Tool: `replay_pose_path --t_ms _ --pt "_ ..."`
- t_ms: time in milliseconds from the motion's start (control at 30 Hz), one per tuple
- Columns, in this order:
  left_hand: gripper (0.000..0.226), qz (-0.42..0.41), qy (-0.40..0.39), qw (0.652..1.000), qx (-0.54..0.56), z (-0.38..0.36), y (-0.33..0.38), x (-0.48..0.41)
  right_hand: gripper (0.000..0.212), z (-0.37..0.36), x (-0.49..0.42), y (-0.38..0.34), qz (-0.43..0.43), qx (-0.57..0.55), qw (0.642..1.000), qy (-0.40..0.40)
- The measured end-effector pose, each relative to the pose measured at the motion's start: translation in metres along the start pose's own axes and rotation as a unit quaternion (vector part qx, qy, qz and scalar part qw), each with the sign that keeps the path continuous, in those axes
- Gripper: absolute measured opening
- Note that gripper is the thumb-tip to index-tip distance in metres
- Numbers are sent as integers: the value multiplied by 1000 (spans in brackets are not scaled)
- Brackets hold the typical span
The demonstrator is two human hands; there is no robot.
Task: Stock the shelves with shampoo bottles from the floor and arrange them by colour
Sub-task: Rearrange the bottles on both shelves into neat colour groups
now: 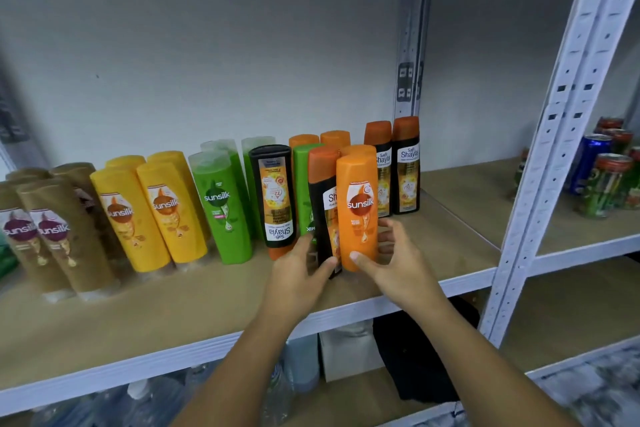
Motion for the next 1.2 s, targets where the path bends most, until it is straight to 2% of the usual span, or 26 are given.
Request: replay_pose_path --t_ms 167,300,500,633,733,900,1100,1200 --pt "55 22 -7 999 30 -6 -4 -12 61 1 3 0 10 8 1000 -5" --pt "47 21 -11 999 40 -7 -2 -12 61 2 6 3 15 35 999 -6" --pt "49 51 -15 997 60 7 -14 3 58 6 15 -1 25 59 998 14" --pt "53 58 -41 993 95 12 -21 17 39 9 28 -8 26 68 997 26" --pt "52 51 -60 992 104 11 -17 26 31 0 42 -21 40 72 997 -7" --pt "51 -22 -112 985 126 -4 13 40 46 -26 69 -40 63 -28 989 -129" --pt "43 -71 -153 978 120 -27 37 47 40 -1 76 -24 29 -39 997 -55" --pt "37 -84 -145 981 94 -34 45 44 35 12 72 -17 14 -67 997 -23"
Point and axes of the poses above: each hand's wrist, its own x-axis away from the middle knuckle, its own z-axis out of the back of the hand, y = z × x, the point moved 10 cm from there along -x, towards the middle knuckle, and after that the axes turned 3 degrees about -y, right-handed, at the moved point
